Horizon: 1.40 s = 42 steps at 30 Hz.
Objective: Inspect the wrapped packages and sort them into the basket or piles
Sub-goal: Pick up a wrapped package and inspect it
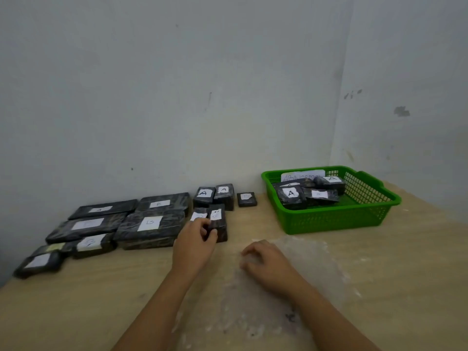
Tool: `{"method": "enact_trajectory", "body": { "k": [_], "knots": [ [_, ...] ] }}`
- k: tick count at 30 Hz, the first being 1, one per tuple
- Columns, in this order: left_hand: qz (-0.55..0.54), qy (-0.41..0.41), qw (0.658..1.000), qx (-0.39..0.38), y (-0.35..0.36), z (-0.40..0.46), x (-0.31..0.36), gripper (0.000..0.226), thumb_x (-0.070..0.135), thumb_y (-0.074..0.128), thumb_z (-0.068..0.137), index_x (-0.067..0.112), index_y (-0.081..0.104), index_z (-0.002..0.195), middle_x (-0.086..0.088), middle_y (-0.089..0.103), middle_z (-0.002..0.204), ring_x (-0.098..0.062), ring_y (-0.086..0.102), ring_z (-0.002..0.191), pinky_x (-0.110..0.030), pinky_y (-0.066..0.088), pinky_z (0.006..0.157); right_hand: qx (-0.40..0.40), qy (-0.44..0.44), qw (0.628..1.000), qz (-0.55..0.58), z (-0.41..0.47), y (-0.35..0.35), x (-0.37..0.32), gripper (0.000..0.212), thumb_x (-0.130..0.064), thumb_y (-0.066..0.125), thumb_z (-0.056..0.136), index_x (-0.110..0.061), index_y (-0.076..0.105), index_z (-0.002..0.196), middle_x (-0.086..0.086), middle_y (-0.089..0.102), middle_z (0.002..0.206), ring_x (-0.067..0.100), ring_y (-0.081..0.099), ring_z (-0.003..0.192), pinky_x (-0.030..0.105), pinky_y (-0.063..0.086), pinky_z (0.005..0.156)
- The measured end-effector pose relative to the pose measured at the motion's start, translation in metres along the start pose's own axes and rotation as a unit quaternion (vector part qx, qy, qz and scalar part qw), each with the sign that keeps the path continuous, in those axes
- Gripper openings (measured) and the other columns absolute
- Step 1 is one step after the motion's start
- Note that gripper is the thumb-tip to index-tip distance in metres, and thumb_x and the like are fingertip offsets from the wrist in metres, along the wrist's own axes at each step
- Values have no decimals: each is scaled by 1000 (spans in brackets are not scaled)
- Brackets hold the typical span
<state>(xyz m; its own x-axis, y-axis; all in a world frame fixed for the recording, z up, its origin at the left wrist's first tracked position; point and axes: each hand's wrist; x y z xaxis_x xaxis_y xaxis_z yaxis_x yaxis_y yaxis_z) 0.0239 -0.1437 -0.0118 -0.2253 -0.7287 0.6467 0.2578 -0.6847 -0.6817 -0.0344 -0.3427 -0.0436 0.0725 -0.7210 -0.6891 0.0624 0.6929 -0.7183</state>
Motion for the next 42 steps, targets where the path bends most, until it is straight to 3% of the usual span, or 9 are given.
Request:
{"method": "enact_trajectory", "body": {
  "k": [4, 7, 12, 20, 24, 29, 34, 39, 42],
  "knots": [
    [175, 28, 984, 9, 15, 5, -11, 58, 64, 48, 98, 37, 49, 149, -6, 54, 129, -27, 50, 122, -42, 45, 99, 14, -50, 992, -114, -5, 12, 2, 29, -52, 59, 94, -39, 62, 121, -17, 51, 130, 9, 41, 124, 36, 36, 105],
    [230, 53, 972, -2, 25, 6, -17, 60, 71, 39, 97, 41, 52, 147, -5, 52, 131, -25, 47, 122, -42, 42, 99, 16, -62, 990, -126, -5, 15, 2, 32, -54, 56, 96, -39, 61, 123, -17, 50, 132, 10, 40, 126, 35, 35, 104],
    [232, 71, 970, 12, 31, 1, -8, 55, 71, 44, 96, 32, 60, 131, -2, 57, 125, -23, 52, 118, -39, 41, 95, -10, -62, 991, -115, -4, 8, 3, 31, -52, 58, 96, -39, 61, 124, -15, 47, 134, 12, 38, 129, 39, 35, 111],
    [93, 48, 994, -18, 32, -9, 2, 38, 48, 66, 94, 20, 52, 115, -3, 67, 112, -23, 65, 99, -40, 55, 81, -38, -81, 994, -68, 0, -1, 11, 26, -41, 66, 95, -31, 66, 119, -6, 53, 128, 13, 46, 122, 32, 39, 108],
    [-13, 78, 995, -67, 12, -16, 4, 40, 30, 77, 89, 27, 55, 122, 10, 64, 115, -11, 62, 99, -23, 46, 81, 63, -7, 994, 91, 3, -10, 11, 25, -30, 70, 95, -26, 64, 120, -4, 59, 119, 11, 64, 101, 26, 51, 89],
    [-88, 128, 974, -163, -21, -21, 8, 58, 18, 83, 83, 42, 50, 124, 16, 60, 125, -1, 59, 115, -15, 46, 98, 75, 134, 881, 447, 5, -30, -2, 35, -32, 63, 100, -22, 48, 131, 9, 60, 123, 31, 69, 107, 48, 62, 81],
    [-128, 151, 965, -173, -30, -35, -2, 67, 11, 85, 79, 49, 52, 124, 25, 62, 126, 10, 58, 120, -17, 46, 108, 22, 86, 877, 473, -2, -25, -6, 34, -19, 72, 93, -10, 57, 122, 19, 72, 113, 23, 73, 89, 44, 63, 73],
    [-272, 27, 941, -198, -28, -42, -11, 76, 55, 91, 66, 55, 54, 132, 14, 59, 138, -6, 62, 122, -31, 56, 97, 30, 57, 861, 504, -5, -23, -9, 33, -9, 71, 93, -5, 56, 122, 21, 72, 111, 28, 72, 89, 39, 64, 68],
    [-389, -59, 898, -200, -22, -47, -7, 59, 43, 88, 73, 34, 64, 126, -8, 68, 130, -28, 74, 105, -49, 61, 90, 21, 41, 861, 507, -8, -22, -11, 33, -9, 71, 92, -6, 57, 121, 19, 73, 111, 28, 73, 91, 40, 63, 72]
  ]
}}
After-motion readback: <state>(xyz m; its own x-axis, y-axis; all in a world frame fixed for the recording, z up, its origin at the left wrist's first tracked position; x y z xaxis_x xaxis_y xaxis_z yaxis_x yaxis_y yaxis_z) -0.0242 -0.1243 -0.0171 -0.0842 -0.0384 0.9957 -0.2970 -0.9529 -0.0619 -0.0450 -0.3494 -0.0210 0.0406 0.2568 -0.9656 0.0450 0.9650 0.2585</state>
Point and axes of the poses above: each hand's wrist, its own z-axis towards the middle knuckle, its own y-axis out of the palm, x = y × z
